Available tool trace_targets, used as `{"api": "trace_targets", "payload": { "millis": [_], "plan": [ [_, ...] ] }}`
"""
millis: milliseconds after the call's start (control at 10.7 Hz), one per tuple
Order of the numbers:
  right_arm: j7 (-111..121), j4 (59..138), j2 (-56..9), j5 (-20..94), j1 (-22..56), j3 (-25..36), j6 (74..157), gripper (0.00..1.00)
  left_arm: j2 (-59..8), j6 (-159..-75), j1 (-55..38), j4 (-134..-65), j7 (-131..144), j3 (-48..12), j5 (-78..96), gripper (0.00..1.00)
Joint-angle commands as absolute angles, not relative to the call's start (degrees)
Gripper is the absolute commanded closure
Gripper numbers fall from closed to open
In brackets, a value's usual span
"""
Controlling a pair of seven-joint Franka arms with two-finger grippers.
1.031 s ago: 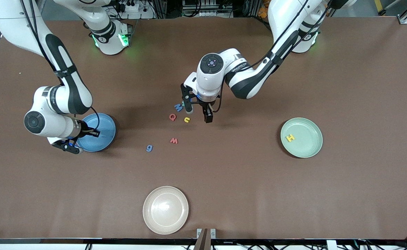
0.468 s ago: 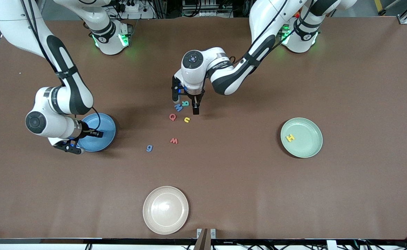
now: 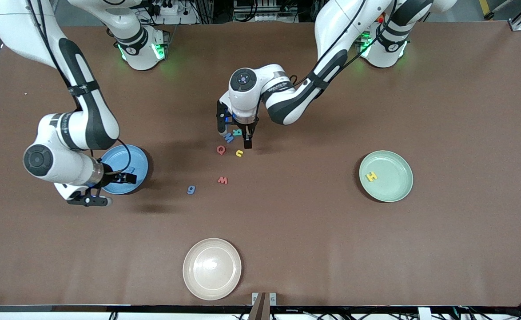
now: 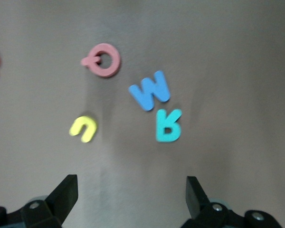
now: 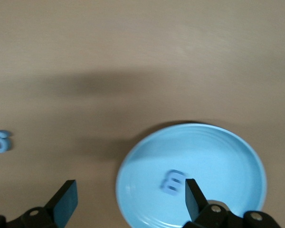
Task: Sort upper and lower case letters into plates
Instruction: 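Grasp the teal R with the left gripper while the right gripper reaches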
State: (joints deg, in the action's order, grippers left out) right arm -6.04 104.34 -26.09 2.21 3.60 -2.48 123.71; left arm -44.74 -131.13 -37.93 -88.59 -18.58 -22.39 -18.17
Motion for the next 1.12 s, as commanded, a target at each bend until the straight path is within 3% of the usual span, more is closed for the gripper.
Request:
{"api": "trace_targets", "payload": {
  "millis": [0, 375, 937, 1031],
  "plan": [
    [-5.01, 97.85, -30.83, 2.81, 5.0, -4.47, 123.66, 0.0, -47.1, -131.04, -42.61, -86.05, -13.81, -19.43, -19.78, 0.0],
    [-10.96, 91.41, -37.08, 2.38, 9.04, -6.76, 126.8, 0.0, -49.04, -135.96, -44.29, -85.78, -11.78, -18.73, -19.86, 0.2],
    [-17.57, 92.98, -39.99, 1.49, 11.86, -7.03, 133.5, 0.0, -50.89, -136.76, -46.49, -84.11, -11.87, -16.96, -19.95, 0.27],
    [-20.28, 93.34, -40.25, 1.49, 12.3, -7.03, 133.51, 0.0, -50.89, -136.76, -46.49, -84.11, -11.87, -16.96, -19.95, 0.33]
  ]
}}
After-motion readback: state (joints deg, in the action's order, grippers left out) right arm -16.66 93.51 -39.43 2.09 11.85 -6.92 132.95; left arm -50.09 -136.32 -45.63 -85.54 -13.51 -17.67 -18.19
